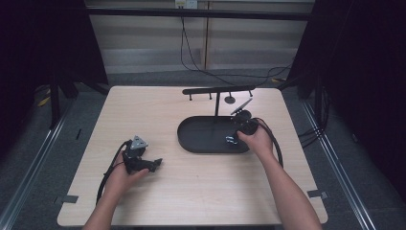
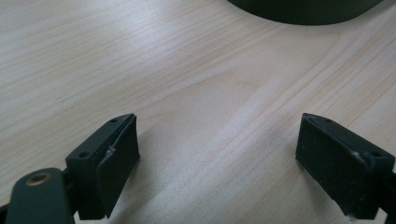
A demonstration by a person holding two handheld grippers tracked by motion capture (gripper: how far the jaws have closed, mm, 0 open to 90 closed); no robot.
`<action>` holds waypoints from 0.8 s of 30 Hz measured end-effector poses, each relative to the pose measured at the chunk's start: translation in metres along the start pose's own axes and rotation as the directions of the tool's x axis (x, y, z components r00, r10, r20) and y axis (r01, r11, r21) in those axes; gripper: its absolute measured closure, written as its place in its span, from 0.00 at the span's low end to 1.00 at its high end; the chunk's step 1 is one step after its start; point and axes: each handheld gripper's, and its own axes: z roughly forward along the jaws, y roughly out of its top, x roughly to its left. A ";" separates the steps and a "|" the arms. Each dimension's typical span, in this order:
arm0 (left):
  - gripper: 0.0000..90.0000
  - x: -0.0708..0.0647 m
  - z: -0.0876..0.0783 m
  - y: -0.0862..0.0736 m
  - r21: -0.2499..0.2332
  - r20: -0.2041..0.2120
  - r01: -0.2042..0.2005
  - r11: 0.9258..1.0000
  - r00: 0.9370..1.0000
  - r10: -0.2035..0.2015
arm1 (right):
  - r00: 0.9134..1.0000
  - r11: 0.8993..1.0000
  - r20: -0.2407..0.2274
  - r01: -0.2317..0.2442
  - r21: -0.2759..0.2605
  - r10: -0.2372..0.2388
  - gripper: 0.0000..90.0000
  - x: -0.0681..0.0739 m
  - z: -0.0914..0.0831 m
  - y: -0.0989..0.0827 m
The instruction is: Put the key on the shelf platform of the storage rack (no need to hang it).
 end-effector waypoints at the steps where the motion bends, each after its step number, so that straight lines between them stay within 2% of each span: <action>1: 0.14 0.000 0.000 0.000 0.000 0.000 -0.001 1.000 1.000 0.001 | 1.000 1.000 0.000 0.000 0.000 0.000 0.83 0.000 0.000 0.000; 12: 0.14 0.000 0.000 0.000 0.000 0.000 0.000 1.000 1.000 0.000 | 1.000 1.000 -0.012 -0.004 -0.015 0.003 0.76 -0.003 -0.006 -0.003; 24: 0.14 0.000 0.000 0.000 0.000 0.000 0.000 1.000 1.000 0.000 | 0.999 1.000 -0.032 -0.014 -0.028 0.013 0.59 -0.003 -0.013 -0.007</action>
